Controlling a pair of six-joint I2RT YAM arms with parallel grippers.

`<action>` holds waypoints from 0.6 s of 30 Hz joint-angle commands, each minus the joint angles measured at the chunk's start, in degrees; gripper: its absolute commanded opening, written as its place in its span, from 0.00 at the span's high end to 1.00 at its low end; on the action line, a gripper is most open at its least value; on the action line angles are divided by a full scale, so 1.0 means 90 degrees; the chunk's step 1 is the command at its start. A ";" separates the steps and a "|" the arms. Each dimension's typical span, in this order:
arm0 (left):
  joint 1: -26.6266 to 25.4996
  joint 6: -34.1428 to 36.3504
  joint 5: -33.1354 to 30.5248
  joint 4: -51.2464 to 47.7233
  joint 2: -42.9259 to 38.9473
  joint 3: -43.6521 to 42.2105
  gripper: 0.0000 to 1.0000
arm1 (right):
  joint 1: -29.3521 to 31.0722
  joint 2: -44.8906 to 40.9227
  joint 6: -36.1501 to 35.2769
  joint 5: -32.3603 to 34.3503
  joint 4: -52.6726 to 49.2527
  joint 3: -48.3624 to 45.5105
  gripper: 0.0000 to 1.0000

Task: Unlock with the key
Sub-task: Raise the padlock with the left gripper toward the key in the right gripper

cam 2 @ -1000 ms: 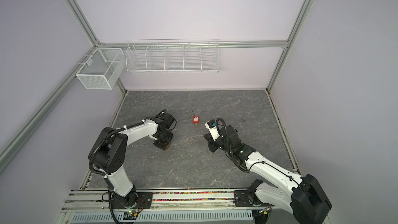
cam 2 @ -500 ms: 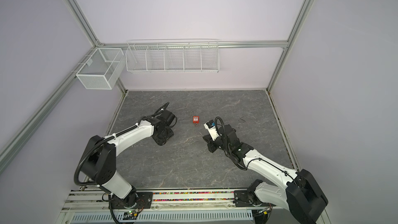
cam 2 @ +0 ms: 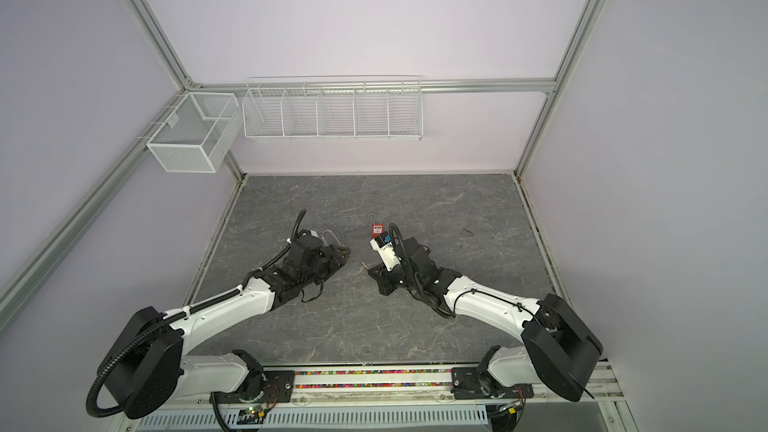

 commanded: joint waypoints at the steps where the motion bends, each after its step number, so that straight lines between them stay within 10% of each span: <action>1: -0.0024 -0.0325 0.0208 0.1777 -0.0261 -0.0175 1.00 | 0.0128 0.0254 0.0288 0.0253 0.0025 0.0158 0.93; 18: -0.0087 -0.0584 0.0472 0.2331 -0.0366 -0.0507 1.00 | 0.0342 0.0765 0.0324 0.0684 -0.0371 0.0839 0.93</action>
